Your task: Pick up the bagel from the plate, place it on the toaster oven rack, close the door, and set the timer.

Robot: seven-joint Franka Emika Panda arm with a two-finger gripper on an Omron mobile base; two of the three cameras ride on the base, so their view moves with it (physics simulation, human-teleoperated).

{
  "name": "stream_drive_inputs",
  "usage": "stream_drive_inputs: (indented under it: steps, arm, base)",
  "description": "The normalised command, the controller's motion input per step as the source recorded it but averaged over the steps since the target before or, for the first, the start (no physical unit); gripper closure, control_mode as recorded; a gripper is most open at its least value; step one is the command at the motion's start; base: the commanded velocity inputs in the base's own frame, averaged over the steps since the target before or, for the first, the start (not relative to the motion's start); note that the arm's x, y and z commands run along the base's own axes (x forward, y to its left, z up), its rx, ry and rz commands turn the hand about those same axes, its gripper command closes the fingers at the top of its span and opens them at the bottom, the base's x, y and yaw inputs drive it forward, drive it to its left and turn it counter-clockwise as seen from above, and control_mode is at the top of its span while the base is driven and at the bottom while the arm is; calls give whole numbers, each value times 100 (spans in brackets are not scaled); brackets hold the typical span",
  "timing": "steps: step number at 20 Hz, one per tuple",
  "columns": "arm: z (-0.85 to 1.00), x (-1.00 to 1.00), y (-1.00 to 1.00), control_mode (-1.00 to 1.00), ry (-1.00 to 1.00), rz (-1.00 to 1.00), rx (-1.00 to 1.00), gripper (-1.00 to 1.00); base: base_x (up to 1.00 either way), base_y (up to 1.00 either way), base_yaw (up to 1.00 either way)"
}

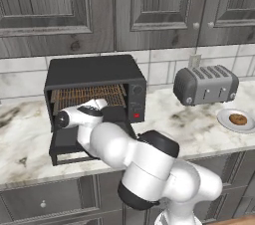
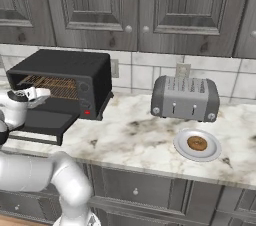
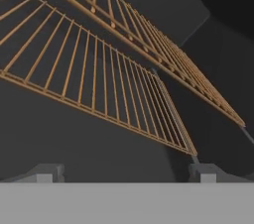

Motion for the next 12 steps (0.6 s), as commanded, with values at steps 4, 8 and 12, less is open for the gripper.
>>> stream_drive_inputs:
  steps: [4, 8, 12]
  arm:
    - [-7, 26, 0, -100, 0, 0, 0, -100]
    - [-1, 24, 0, -100, 0, 0, 0, -100]
    - [-4, 27, 0, -100, 0, 0, 0, -100]
  base:
    - [0, 0, 0]
    - [0, 0, 0]
    - [0, 0, 0]
